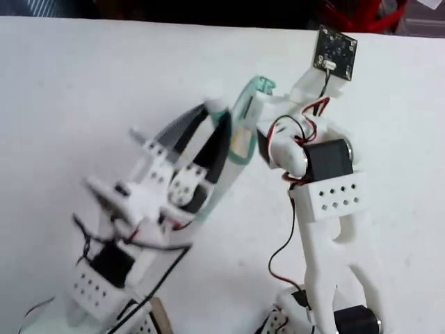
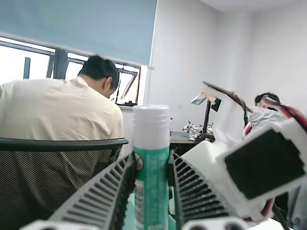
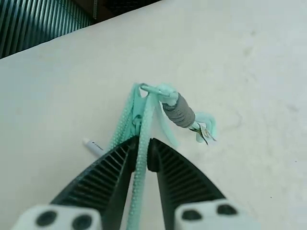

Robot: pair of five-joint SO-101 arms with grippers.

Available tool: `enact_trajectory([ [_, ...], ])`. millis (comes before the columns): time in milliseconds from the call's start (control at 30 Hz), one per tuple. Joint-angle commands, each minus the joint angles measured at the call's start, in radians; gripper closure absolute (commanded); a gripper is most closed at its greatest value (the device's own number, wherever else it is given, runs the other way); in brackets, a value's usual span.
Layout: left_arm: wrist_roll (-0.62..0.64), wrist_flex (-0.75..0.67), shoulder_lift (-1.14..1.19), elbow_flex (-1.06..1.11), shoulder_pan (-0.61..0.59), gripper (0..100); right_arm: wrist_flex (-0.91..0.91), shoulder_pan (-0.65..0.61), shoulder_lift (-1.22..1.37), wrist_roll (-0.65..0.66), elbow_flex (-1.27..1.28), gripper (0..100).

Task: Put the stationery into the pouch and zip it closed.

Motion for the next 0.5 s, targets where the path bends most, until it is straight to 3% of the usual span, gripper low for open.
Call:
enact_trajectory([
  [0,0.003,-0.02,0.166,-0.13,0.008,98,-0.059,0.05,-0.005,-0.008,0.009,98.0],
  [167,-0.002,-0.002,0.065,-0.094,0.038,98,-0.07,0.048,-0.012,0.068,0.009,98.0],
  [333,-0.005,0.071,-0.12,-0.083,0.104,98,-0.073,-0.051,0.004,0.077,0.028,98.0],
  [467,-0.006,0.083,-0.107,-0.084,0.105,97,-0.071,-0.081,0.012,0.077,0.031,98.0],
])
